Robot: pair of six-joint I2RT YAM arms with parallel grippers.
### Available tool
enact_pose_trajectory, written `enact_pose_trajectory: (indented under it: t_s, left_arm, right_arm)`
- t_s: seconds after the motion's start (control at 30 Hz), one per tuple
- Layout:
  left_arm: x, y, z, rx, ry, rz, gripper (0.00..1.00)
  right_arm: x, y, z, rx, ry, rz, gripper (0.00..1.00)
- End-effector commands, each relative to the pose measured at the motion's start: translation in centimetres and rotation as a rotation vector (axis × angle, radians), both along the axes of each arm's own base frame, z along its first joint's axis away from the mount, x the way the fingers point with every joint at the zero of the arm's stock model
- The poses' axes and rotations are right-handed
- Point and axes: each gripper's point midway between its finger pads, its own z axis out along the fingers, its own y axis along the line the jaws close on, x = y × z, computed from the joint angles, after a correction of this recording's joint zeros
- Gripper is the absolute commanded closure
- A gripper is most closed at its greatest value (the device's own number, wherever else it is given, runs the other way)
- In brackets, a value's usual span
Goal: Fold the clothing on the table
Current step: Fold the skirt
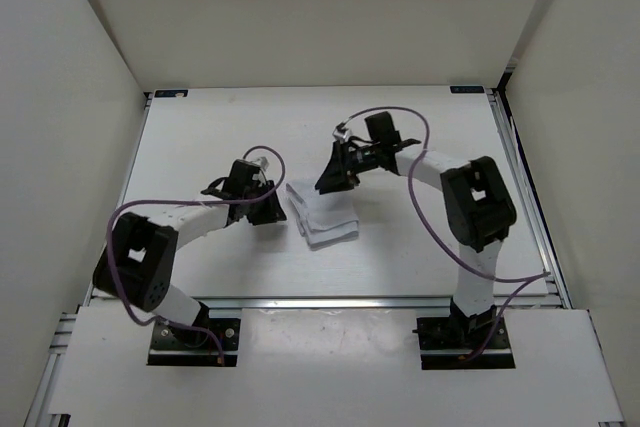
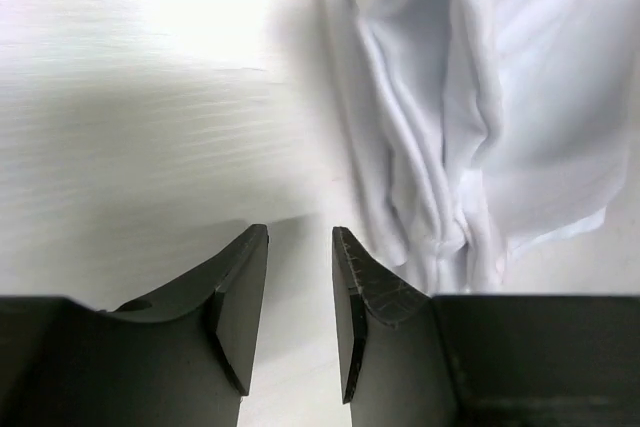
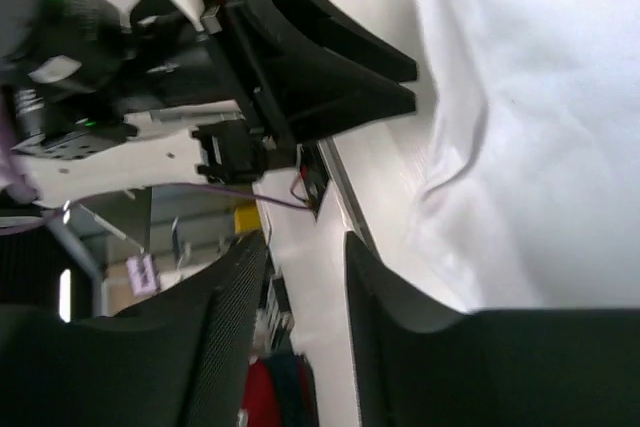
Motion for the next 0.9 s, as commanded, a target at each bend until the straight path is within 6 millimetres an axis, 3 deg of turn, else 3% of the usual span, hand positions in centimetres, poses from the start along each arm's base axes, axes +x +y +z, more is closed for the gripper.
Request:
enact_pose_trajectory:
  t_s: [0.0,0.1,0.13,0.2,0.27,0.37,0.43,0.5,0.57,0.7,0.77,0.87]
  left_arm:
    - [2.7,3.4,6.0,0.080,-0.175,0.075,0.57]
    - [3.0,3.3,8.6,0.060,-0.213,0.046,0.58]
    - [3.4,2.6,9.7,0.026,-0.231,0.035,0.58]
    - [3.1,0.4,11.2,-0.051,-0.244,-0.034,0.62]
    - [3.6,-2.3,12.6,-0.150,-0.274,-0.081,0.71]
    - [4.2,-5.2,12.6,-0.239,-0.273,-0.128,0.87]
    - [4.8,-6.4,11.0,-0.247,-0.248,-0.139,0.93]
    - [5.8,-7.1,10.4,-0.257,-0.247,-0.134,0.97]
    - [6.5,-7.4,8.5,-0.243,-0.214,-0.118,0.97]
    - [7.9,-6.0,3.7,-0.092,-0.160,-0.076,1.00]
    - [8.3,-4.0,1.9,-0.017,-0.122,-0.034,1.00]
    - [8.1,-2.8,0.8,0.069,-0.103,-0.014,1.00]
  right_arm:
    - [2.3,-2.8,5.5,0.071,-0.150,-0.076,0.58]
    - [3.0,-3.6,4.4,0.033,-0.147,-0.112,0.79]
    - [2.8,-3.5,3.7,0.009,-0.132,-0.111,0.89]
    - [2.7,-2.8,1.8,-0.036,-0.114,-0.098,0.99]
    - [3.1,-2.2,0.7,-0.077,-0.139,-0.085,1.00]
    - [2.8,-1.3,-2.2,-0.178,-0.134,-0.081,1.00]
    - [2.6,-1.1,-3.3,-0.223,-0.128,-0.080,1.00]
    - [2.4,-1.4,-4.4,-0.269,-0.118,-0.086,1.00]
    - [2.0,-1.9,-5.6,-0.326,-0.109,-0.092,1.00]
    - [1.4,-3.9,-7.3,-0.407,-0.071,-0.108,1.00]
    - [1.0,-4.6,-7.5,-0.423,-0.074,-0.114,1.00]
    - [0.6,-5.7,-7.7,-0.428,-0.064,-0.132,1.00]
